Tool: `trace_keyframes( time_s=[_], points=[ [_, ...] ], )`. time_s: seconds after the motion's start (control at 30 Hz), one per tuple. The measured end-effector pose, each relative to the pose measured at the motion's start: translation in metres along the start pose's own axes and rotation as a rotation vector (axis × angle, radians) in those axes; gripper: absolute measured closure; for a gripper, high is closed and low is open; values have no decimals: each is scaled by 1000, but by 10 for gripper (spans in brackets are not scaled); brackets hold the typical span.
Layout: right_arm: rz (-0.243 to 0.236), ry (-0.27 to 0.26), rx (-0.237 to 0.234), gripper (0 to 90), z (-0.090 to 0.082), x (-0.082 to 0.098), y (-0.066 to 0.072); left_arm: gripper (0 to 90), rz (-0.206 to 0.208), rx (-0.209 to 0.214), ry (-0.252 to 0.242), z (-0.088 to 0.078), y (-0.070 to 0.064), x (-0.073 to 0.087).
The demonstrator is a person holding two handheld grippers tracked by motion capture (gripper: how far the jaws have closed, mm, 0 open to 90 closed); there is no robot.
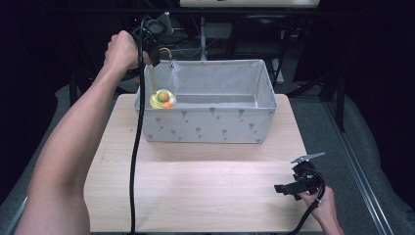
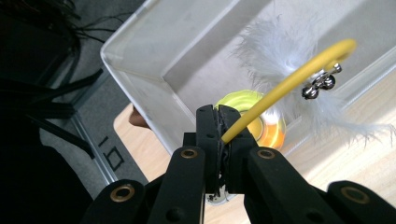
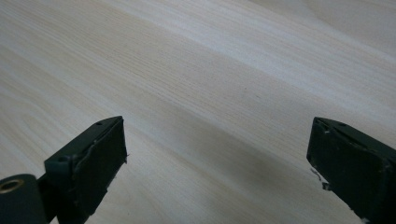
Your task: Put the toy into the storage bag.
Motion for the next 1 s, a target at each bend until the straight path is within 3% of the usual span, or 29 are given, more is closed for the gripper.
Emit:
trace_keyframes(
  time_s=[0.4,1.0],
  points=[
    [-1,0,1,45,0,0,0,881,-29,48,38,23,-1,17],
    [-7,5,9,46,0,0,0,882,-37,80,93,46,-6,42]
  ],
)
Point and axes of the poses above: each handheld gripper's, and its own axes: z roughly forward along the jaws, x roughly out of its underside, y roughly to its left, the point moved 4 cm from there along z, roughly forward along the jaws, and after that the axes turned 4 degrees about -x, right-handed, at the moved point
